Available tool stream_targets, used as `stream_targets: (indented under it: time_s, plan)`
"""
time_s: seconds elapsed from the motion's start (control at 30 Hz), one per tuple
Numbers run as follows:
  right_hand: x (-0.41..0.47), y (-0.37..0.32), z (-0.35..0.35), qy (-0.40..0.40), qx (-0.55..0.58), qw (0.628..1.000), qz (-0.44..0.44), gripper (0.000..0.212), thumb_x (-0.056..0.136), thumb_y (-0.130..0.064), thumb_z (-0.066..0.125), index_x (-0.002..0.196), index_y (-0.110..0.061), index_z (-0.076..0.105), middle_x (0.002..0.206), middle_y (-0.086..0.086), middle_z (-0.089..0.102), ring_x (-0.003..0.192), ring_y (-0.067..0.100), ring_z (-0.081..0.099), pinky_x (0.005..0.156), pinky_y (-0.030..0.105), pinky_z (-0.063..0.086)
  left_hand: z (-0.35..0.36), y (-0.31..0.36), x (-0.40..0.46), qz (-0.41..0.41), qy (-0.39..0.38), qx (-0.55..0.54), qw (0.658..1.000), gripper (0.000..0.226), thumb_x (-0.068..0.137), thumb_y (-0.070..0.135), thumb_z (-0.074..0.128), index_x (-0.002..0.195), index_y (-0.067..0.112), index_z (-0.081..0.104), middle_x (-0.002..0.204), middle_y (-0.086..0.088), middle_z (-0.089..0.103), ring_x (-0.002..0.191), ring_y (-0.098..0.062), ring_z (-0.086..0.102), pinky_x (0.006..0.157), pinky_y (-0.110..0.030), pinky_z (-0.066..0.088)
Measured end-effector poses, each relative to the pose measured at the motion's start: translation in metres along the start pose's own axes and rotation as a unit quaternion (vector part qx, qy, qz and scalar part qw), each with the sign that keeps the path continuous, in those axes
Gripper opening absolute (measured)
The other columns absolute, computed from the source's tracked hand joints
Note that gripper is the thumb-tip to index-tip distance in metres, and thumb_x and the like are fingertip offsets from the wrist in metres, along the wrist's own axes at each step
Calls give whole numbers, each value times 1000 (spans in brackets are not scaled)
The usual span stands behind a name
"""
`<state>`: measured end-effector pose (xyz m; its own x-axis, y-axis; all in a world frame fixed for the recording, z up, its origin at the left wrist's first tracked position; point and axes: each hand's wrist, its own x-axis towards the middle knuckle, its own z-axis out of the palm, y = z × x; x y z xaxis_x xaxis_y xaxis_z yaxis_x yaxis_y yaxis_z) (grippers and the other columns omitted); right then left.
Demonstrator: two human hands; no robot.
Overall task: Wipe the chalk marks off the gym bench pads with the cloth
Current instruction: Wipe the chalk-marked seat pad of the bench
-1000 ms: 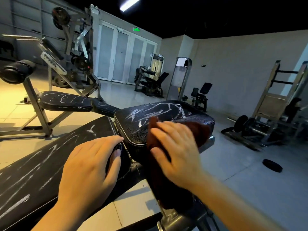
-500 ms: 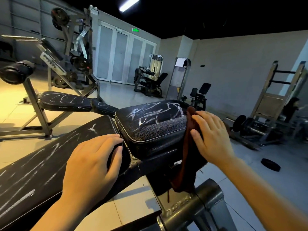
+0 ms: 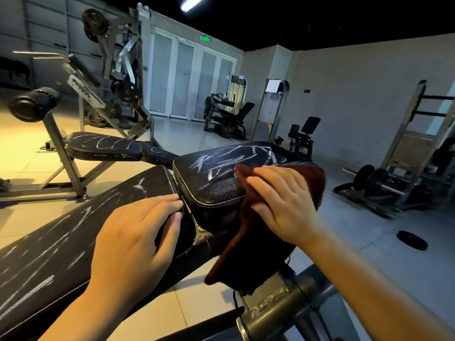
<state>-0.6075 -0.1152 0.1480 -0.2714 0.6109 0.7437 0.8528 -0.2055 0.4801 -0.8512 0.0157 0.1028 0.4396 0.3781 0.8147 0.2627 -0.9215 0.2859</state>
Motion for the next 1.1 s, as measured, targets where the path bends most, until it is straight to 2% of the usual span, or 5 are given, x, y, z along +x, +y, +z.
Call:
stream_targets:
  time_s: [0.23,0.5,0.7,0.9,1.1]
  plan:
    - [-7,3,-15,-56,4,988,143,49,105,-43,22,127,-13,53,129,12,60,126,29,48,113,46,26,5,2,2,5,20,25,999,26,89,28,51,95,17,74,100,3,72,90,-19,68,79,-37,50]
    - [54,-82,-20,-148,92,985,7,50,100,-46,32,129,-16,61,131,4,62,123,20,54,107,32,33,1,0,1,7,11,33,999,32,91,36,42,97,21,70,104,6,71,93,-15,66,88,-29,36]
    - [40,-10,-36,-197,68,964,168,66,96,-57,15,131,-24,60,136,-4,59,129,12,50,107,23,22,1,-2,-1,15,12,12,1000,32,93,35,43,100,23,72,109,10,70,100,-7,62,92,-28,37]
    - [65,20,-41,-295,54,906,299,46,102,-51,26,119,-31,64,130,-10,60,122,13,51,82,28,40,2,-1,0,14,32,3,999,32,92,35,44,98,22,72,107,10,70,96,-10,65,90,-25,36]
    - [100,-32,-31,-411,133,888,157,51,104,-46,26,151,-27,31,160,-10,22,146,6,17,115,23,11,1,1,2,19,31,-10,999,31,90,33,44,94,22,72,103,10,71,95,-6,62,88,-21,34]
